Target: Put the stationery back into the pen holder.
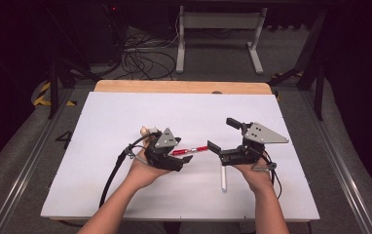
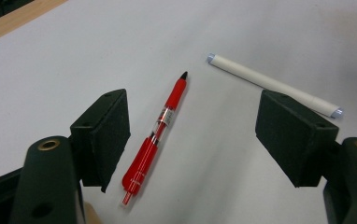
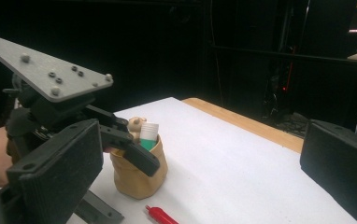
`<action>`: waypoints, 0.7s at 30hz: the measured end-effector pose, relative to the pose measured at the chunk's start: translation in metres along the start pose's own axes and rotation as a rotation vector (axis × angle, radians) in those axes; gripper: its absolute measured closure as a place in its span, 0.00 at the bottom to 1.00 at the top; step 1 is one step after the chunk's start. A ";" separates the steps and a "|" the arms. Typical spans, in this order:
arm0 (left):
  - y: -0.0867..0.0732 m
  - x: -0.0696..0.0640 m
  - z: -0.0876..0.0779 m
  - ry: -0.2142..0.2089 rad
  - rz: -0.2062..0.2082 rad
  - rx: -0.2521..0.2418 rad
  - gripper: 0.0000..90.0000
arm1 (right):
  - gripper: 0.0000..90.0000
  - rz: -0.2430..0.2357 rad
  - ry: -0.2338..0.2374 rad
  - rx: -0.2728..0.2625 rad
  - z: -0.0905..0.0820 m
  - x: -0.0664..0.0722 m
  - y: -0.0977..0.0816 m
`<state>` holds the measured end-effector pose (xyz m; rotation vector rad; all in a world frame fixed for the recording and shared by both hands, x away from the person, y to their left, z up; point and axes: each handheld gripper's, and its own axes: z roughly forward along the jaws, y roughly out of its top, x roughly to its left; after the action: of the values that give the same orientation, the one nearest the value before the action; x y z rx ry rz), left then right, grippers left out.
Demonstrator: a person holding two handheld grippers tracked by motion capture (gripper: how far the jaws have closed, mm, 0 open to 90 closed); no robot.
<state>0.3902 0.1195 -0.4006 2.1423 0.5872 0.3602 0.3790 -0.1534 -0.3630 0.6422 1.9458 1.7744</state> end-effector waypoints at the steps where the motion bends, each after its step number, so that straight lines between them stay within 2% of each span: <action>1: 0.001 0.000 0.002 -0.003 0.002 0.005 0.32 | 0.00 0.000 0.000 0.002 0.000 0.000 0.000; 7: 0.010 0.002 0.012 -0.009 0.013 0.011 0.35 | 0.00 0.005 -0.001 0.002 -0.004 -0.003 0.001; 15: 0.023 0.006 0.024 -0.017 0.051 0.046 0.38 | 0.00 0.009 0.000 -0.003 -0.010 -0.007 0.003; 21: 0.029 0.008 0.034 -0.018 0.062 0.075 0.41 | 0.00 0.014 0.009 0.000 -0.012 -0.008 0.003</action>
<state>0.4206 0.0853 -0.3967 2.2374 0.5323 0.3571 0.3790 -0.1674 -0.3589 0.6510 1.9511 1.7889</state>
